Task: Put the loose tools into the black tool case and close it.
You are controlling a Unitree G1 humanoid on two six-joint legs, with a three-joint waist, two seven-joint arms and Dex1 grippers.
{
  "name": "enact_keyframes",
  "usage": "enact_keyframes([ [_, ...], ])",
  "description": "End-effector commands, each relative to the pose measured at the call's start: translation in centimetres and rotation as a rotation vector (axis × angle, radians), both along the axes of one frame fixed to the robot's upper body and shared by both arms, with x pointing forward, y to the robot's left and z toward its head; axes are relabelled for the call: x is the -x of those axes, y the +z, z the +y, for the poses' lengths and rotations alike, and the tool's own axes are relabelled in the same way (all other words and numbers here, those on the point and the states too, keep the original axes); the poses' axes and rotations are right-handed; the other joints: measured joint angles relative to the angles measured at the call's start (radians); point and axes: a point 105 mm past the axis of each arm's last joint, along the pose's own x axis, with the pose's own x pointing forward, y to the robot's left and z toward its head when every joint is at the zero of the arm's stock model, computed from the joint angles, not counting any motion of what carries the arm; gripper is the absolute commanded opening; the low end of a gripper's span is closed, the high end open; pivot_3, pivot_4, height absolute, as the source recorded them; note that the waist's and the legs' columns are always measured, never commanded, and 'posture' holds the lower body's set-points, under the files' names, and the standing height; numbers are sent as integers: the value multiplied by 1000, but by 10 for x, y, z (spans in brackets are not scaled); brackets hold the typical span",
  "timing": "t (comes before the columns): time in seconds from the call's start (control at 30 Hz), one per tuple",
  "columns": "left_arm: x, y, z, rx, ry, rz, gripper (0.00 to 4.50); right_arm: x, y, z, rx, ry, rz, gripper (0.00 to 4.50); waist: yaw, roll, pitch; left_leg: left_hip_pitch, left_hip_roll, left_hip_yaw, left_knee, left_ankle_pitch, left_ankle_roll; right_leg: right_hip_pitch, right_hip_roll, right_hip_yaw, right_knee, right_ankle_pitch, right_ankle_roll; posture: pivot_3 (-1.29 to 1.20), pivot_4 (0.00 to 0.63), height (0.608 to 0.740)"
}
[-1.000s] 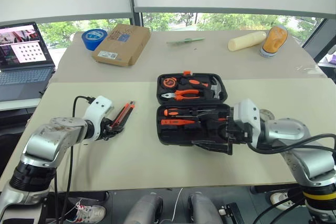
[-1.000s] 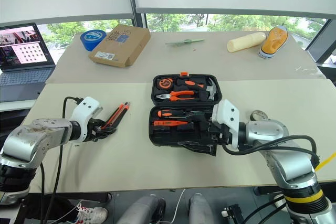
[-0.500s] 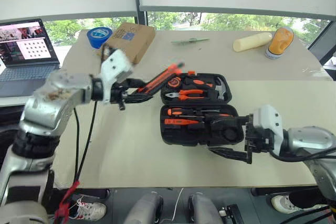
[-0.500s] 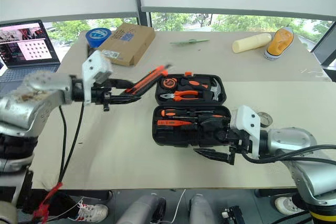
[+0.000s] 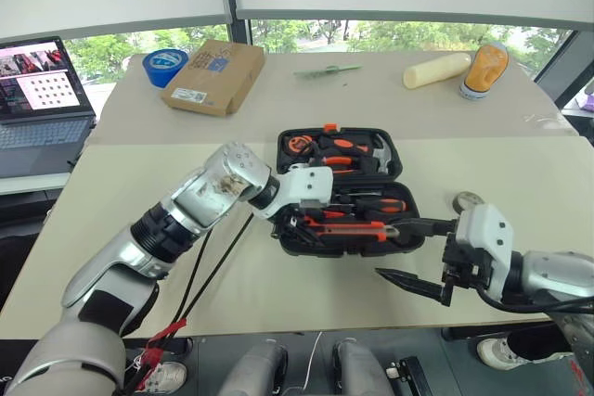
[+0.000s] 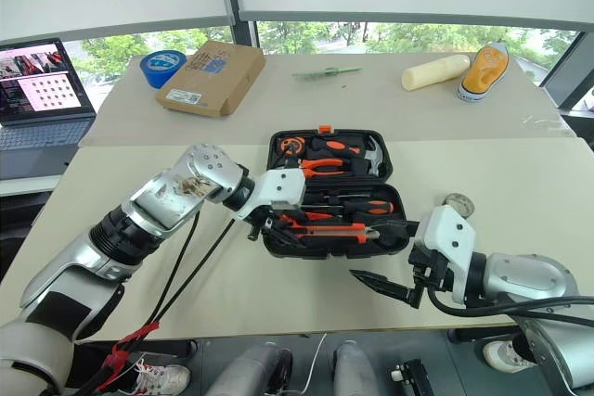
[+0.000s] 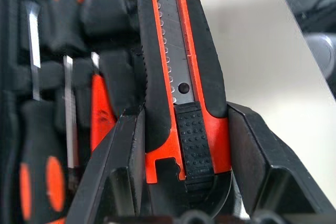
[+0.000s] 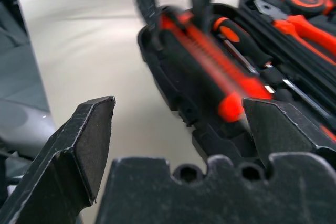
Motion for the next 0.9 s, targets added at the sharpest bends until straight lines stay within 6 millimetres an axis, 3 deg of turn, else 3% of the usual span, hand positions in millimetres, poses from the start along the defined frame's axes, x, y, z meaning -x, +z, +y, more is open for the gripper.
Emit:
enact_keyframes([
  [0.03,5,-2,-4,-22,-2,-4,1783,1,9,0,12,-14,-75,4500,0,0,0,0,0,0,0,0,0,0,0,0,0,0,0,0,150,735],
  [0.3,-17,-12,7,-93,80,-96,1783,-2,10,-12,37,-36,-75,4500,2,0,0,1,0,0,0,0,0,1,0,0,0,0,0,0,150,735],
  [0.53,-24,-15,-4,-98,142,-82,1783,-5,10,-10,27,-32,-79,4500,6,0,0,1,0,0,1,0,0,2,0,0,0,0,0,0,150,735],
  [0.7,-12,-12,-12,-96,124,-17,1783,-5,10,-7,19,-29,-83,4500,10,0,0,1,0,0,2,0,1,2,0,-1,0,0,0,0,150,735],
  [0.9,-8,-19,-6,-145,110,-14,1783,-6,9,-6,13,-38,-89,4500,8,0,0,1,0,0,1,0,1,1,0,0,1,0,0,0,150,735],
])
